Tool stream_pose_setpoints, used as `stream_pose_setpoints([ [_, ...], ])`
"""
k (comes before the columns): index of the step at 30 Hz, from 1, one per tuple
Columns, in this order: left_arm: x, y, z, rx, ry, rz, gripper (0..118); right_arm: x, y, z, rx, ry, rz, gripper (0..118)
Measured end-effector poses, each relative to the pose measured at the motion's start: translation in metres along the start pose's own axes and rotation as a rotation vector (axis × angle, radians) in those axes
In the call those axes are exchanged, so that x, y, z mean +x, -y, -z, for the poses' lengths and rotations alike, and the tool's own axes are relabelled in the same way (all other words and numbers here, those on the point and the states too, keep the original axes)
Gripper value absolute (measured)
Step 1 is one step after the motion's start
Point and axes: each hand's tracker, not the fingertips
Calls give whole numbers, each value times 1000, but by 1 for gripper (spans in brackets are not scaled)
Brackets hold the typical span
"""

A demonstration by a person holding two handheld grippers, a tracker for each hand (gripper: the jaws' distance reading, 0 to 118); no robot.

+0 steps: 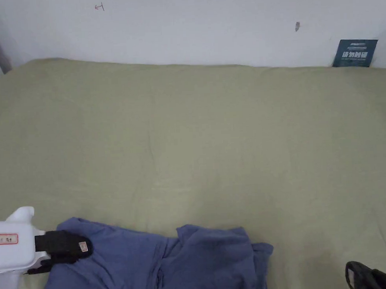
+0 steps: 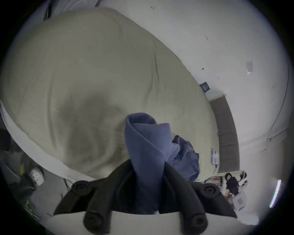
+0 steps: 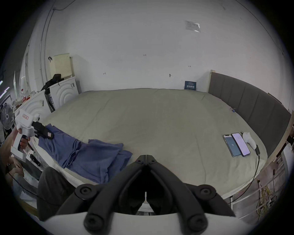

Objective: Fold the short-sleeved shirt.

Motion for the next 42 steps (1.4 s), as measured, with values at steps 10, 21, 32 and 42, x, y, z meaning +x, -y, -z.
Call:
stream_pose_setpoints([
  [10,134,33,37,-43,-10,235,11,6,2,-13,37,17,19,0],
  [21,219,84,175,-153,-31,391,17,23,-20,-39,231,225,-2,0],
  [32,187,71,128,-92,222,314,79,23,-47,-51,333,276,-5,0],
  [42,160,84,167,-219,424,200,0,14,-54,-45,334,247,-13,0],
])
